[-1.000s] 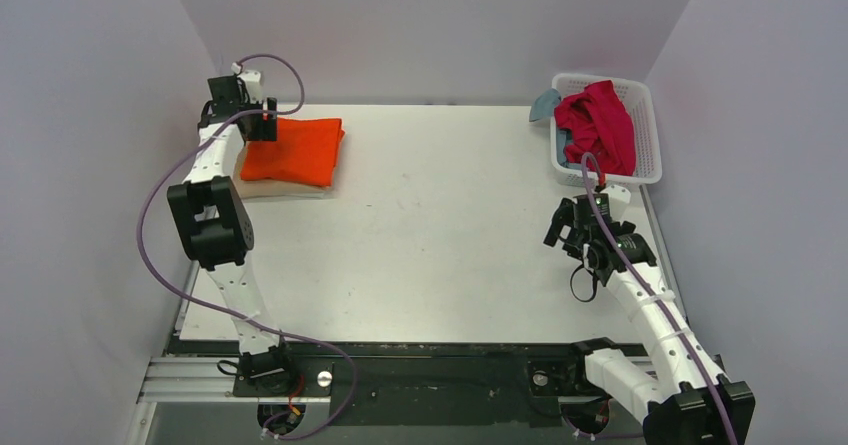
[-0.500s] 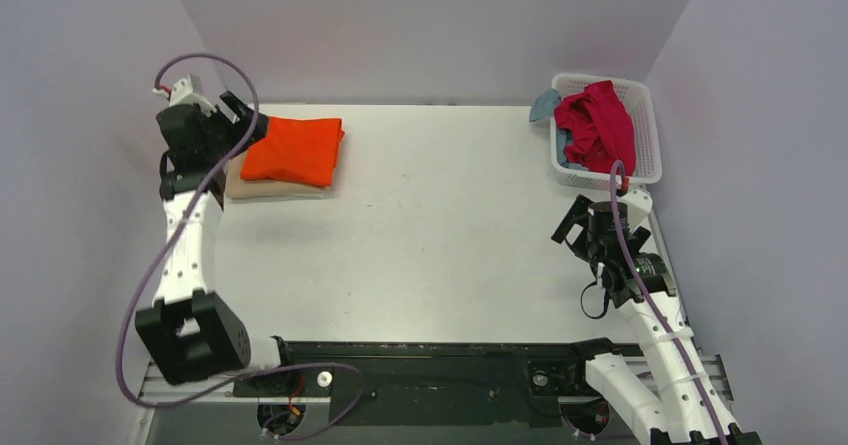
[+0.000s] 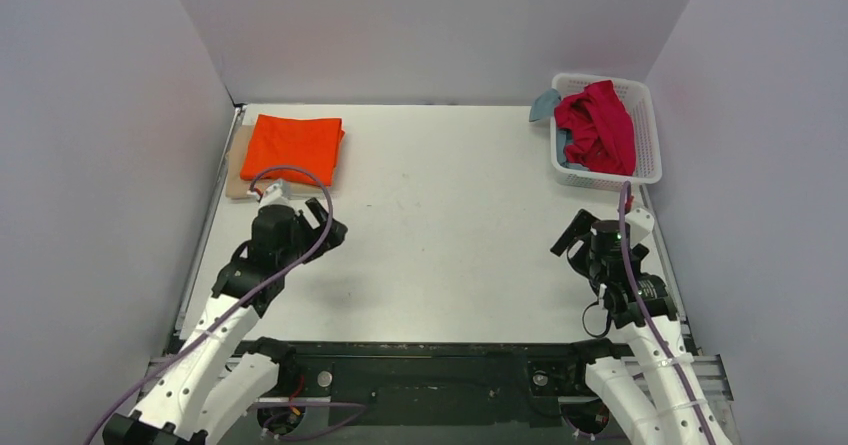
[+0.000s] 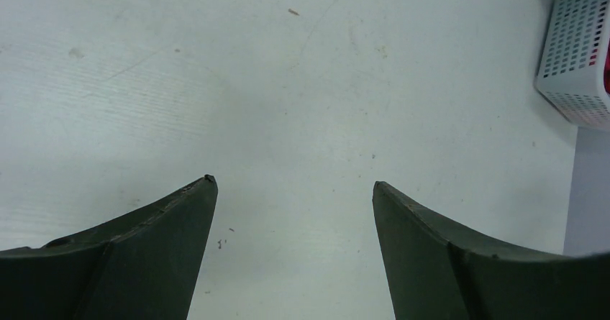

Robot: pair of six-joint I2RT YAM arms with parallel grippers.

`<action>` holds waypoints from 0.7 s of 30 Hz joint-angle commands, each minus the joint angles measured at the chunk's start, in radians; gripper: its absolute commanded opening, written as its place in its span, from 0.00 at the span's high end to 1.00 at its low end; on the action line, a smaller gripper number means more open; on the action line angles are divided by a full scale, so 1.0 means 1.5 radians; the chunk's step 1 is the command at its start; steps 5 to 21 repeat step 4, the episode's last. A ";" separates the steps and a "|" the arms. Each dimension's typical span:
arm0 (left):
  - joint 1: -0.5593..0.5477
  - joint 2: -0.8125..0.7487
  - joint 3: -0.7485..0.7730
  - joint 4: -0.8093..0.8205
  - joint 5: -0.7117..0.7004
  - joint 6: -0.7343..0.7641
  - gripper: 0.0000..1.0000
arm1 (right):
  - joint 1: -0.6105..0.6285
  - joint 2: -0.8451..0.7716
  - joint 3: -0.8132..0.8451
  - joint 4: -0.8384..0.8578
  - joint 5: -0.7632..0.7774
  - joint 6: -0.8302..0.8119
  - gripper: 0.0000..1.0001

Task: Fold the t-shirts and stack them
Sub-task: Reset both arms

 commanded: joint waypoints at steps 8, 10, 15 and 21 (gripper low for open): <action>-0.006 -0.092 -0.029 -0.072 -0.070 -0.050 0.10 | -0.004 -0.005 -0.033 0.015 0.017 0.017 0.00; -0.006 -0.092 -0.029 -0.072 -0.070 -0.050 0.10 | -0.004 -0.005 -0.033 0.015 0.017 0.017 0.00; -0.006 -0.092 -0.029 -0.072 -0.070 -0.050 0.10 | -0.004 -0.005 -0.033 0.015 0.017 0.017 0.00; -0.006 -0.092 -0.029 -0.072 -0.070 -0.050 0.10 | -0.004 -0.005 -0.033 0.015 0.017 0.017 0.00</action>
